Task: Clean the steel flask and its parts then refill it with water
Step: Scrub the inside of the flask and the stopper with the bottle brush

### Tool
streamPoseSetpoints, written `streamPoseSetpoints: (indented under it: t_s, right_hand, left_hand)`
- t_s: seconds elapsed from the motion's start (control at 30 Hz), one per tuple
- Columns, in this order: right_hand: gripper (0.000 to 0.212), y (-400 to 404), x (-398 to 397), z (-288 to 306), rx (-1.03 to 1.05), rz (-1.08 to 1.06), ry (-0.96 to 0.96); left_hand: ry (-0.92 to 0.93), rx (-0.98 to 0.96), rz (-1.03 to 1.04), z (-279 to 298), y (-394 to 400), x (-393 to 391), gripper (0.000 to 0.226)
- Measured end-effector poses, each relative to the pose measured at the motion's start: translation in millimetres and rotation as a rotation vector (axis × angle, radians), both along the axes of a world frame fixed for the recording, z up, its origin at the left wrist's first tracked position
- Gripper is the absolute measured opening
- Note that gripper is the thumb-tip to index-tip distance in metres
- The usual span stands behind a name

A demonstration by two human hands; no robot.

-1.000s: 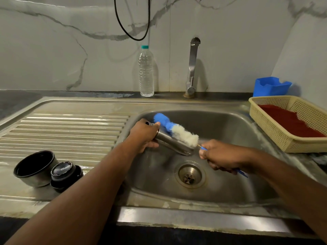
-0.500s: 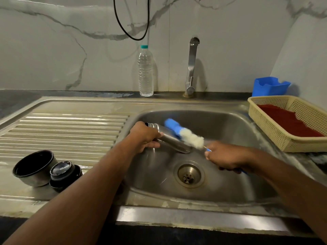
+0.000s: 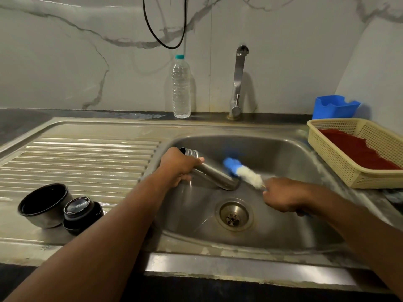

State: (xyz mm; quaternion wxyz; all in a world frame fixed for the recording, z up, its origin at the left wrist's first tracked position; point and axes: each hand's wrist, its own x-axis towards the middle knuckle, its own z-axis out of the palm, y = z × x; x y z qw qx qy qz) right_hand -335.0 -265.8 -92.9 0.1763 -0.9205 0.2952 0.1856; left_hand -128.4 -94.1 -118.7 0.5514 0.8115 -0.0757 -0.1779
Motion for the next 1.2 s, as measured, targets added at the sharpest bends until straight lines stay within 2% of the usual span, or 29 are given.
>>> streamPoseSetpoints:
  t_s: [0.07,0.13,0.23,0.3,0.37,0.43,0.47,0.57,0.63,0.7,0.77,0.87,0.9,1.03,1.2]
  right_hand:
    - [0.029,-1,0,-4,-0.022,-0.009,0.006]
    - [0.016,1,4,-4,0.173,0.011,-0.145]
    - [0.021,9,7,3,0.490,0.063,-0.247]
    - [0.021,8,7,4,0.438,0.056,-0.194]
    - [0.019,3,4,3,0.192,0.023,-0.091]
    - [0.034,-1,-1,1,-0.014,-0.002,0.035]
    - [0.036,-2,-2,-2,-0.031,-0.010,0.045]
    - [0.016,-1,5,-8,0.155,0.014,-0.113]
    - [0.021,4,7,-2,0.376,0.048,-0.222]
    - [0.023,8,7,3,0.474,0.071,-0.260]
    - [0.021,3,7,1,0.355,0.060,-0.228]
    - [0.017,-3,3,-5,0.044,0.031,-0.068]
    - [0.018,-3,2,-6,0.019,0.024,-0.040]
    - [0.018,-1,7,-13,0.149,-0.047,-0.089]
    - [0.017,0,8,-7,0.228,-0.173,-0.208]
  left_hand:
    - [-0.035,-0.003,-0.004,1,-1,-1,0.046]
    - [-0.061,0.003,-0.009,1,-1,-1,0.039]
    - [-0.060,0.007,-0.034,0,0,0,0.029]
    - [-0.028,0.004,-0.030,0,0,0,0.035]
    - [0.007,-0.003,-0.015,0,0,0,0.041]
    - [0.034,-0.026,-0.015,1,-1,1,0.042]
    - [0.043,-0.039,-0.020,1,-1,2,0.044]
    - [0.083,-0.069,-0.036,1,-3,4,0.043]
    - [0.097,-0.072,-0.036,2,-3,4,0.036]
    - [0.113,-0.067,-0.036,1,-2,4,0.036]
    - [0.120,-0.072,-0.037,0,-1,4,0.043]
    - [0.113,-0.064,-0.023,0,-2,3,0.052]
    - [0.106,-0.051,-0.018,0,-3,3,0.052]
    - [0.078,0.008,0.005,-3,-1,6,0.052]
    - [0.057,-0.014,-0.005,-4,-1,7,0.056]
